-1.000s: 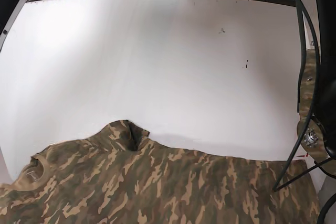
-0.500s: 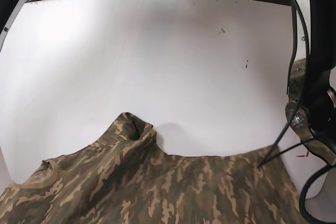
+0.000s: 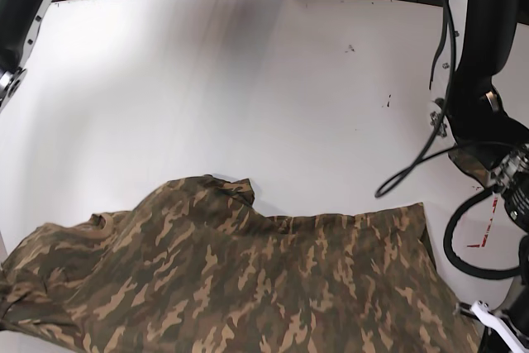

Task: Layout the t-shirt on the table in an organized manner, then fold the t-shirt properly
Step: 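Lay the shirt down on the table, stretching it between both grippers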

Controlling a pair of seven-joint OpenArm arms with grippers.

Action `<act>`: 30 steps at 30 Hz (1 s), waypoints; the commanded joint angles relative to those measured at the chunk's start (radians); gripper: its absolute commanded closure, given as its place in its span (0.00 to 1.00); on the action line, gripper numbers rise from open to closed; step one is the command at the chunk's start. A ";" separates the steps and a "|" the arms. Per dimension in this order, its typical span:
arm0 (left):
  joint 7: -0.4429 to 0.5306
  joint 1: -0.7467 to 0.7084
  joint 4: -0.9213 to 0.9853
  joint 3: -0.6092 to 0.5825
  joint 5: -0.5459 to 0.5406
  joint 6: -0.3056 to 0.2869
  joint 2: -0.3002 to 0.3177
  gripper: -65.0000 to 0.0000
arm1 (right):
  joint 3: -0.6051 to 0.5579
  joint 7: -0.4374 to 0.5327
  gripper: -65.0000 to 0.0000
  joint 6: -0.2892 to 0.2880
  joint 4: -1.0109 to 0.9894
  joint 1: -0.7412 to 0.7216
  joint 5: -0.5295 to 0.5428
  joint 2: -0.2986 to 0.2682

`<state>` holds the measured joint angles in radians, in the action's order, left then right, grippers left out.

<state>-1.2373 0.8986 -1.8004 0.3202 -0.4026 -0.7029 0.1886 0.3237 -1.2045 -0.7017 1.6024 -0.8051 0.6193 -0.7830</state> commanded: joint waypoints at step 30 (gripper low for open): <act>-0.083 -0.763 -0.175 0.259 0.015 0.005 0.059 1.00 | 0.420 -0.039 1.00 0.004 0.364 0.870 -0.036 0.296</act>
<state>-1.3464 0.1131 -1.9564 0.5777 -0.3756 -0.6975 0.2272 0.7319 -1.2606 -0.6994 1.9484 0.0757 0.5838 -0.4576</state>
